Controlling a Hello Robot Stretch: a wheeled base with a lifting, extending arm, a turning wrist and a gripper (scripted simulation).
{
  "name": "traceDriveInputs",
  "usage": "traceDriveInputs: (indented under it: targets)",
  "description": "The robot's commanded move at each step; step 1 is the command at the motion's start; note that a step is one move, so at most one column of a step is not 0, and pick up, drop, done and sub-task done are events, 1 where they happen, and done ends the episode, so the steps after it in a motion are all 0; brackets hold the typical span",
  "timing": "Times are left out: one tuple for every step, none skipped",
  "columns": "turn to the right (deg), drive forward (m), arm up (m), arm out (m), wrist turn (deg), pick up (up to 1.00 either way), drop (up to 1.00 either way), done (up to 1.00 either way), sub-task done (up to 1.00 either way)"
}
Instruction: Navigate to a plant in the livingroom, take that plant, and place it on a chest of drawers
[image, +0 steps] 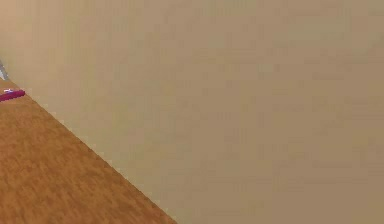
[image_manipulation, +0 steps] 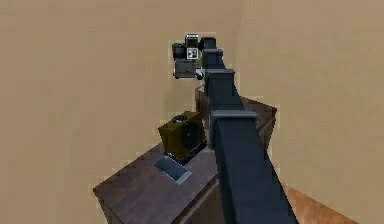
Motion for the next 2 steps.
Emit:
traceDriveInputs:
  targets:
    - [0.0,0.0,0.0,0.0,15.0,0.0,0.0,0.0,0.0]
    - [0.0,0.0,-0.08,0.0,0.0,0.0,0.0,0.0,0.0]
